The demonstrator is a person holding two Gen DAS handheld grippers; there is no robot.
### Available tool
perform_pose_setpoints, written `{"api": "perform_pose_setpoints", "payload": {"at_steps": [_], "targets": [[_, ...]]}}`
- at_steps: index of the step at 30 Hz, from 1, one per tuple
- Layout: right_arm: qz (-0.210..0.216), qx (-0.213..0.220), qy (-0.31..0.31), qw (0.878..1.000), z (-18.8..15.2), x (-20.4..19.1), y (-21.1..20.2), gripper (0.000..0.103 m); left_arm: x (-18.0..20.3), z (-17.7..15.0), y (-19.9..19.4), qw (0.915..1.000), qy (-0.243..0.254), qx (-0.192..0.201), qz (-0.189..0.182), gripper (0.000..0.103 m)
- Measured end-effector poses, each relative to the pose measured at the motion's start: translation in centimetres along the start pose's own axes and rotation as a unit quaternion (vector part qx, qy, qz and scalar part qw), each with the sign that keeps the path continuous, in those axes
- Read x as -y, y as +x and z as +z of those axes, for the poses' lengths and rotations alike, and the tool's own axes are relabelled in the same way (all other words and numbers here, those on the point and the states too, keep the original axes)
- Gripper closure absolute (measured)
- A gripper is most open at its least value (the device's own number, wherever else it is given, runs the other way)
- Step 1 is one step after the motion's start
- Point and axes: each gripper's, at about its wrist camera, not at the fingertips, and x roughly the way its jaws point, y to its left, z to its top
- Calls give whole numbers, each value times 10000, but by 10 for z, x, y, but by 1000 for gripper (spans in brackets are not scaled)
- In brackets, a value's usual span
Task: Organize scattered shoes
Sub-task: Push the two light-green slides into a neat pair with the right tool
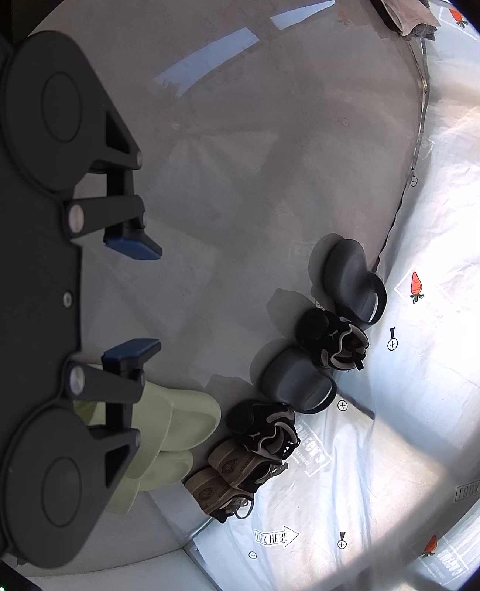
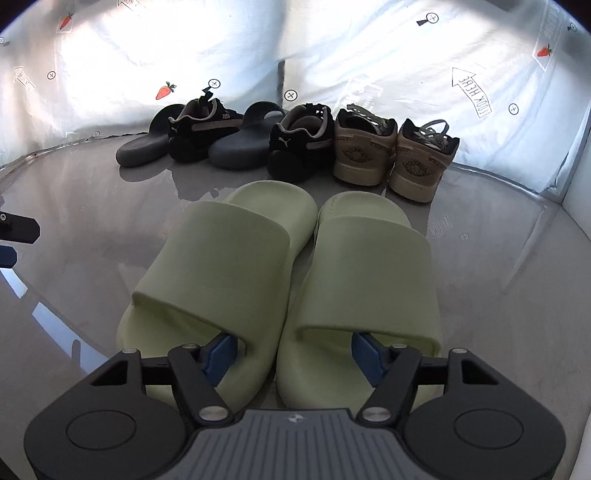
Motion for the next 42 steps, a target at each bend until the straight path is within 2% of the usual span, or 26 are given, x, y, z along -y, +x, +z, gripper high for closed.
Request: {"api": "perform_pose_setpoints", "payload": {"at_steps": [2, 6, 7, 8, 19, 24, 27, 29, 31, 32, 34, 35, 37, 39, 42], "targets": [[38, 52, -93, 9999, 2, -1, 0, 62, 0, 1, 2, 10000, -20, 3, -7, 55], [70, 125, 2, 9999, 2, 6, 1, 69, 1, 2, 4, 10000, -28, -13, -39, 55], [45, 120, -66, 9999, 3, 5, 0, 76, 3, 2, 5, 10000, -4, -16, -53, 55], [38, 103, -129, 9999, 3, 5, 0, 92, 4, 3, 5, 10000, 20, -19, -67, 55], [-151, -236, -205, 9994, 3, 0, -13, 91, 12, 2, 12, 9998, 55, -79, -158, 55], [-132, -346, -119, 9992, 16, 2, 2, 90, 13, 2, 10, 9998, 125, -62, -153, 55], [-24, -653, 169, 9977, 24, 9, 3, 76, 14, 1, 8, 9998, 147, -41, -137, 55], [134, -1067, 483, 9930, 32, 18, 4, 65, 12, 1, 8, 9999, 69, -33, -101, 55], [306, -1369, 783, 9870, 43, 29, 1, 65, 9, 1, 6, 10000, -9, -3, -59, 55], [362, -1367, 951, 9854, 51, 35, -3, 65, 9, 1, 4, 10000, -14, 30, -41, 55], [380, -1103, 1281, 9849, 68, 48, -9, 62, 8, 1, 1, 10000, -3, 81, -10, 55], [371, -995, 1420, 9842, 79, 54, -9, 54, 8, 1, 0, 10000, -2, 91, -1, 55], [328, -892, 1587, 9827, 103, 65, 1, 47, 8, -1, -2, 10000, -19, 74, 15, 55], [294, -843, 1482, 9849, 123, 70, 18, 47, 9, -1, -5, 10000, -32, 88, 6, 55], [360, -1251, 921, 9872, 145, 64, 56, 47, 12, -1, -13, 9998, 0, 186, -10, 55]]}}
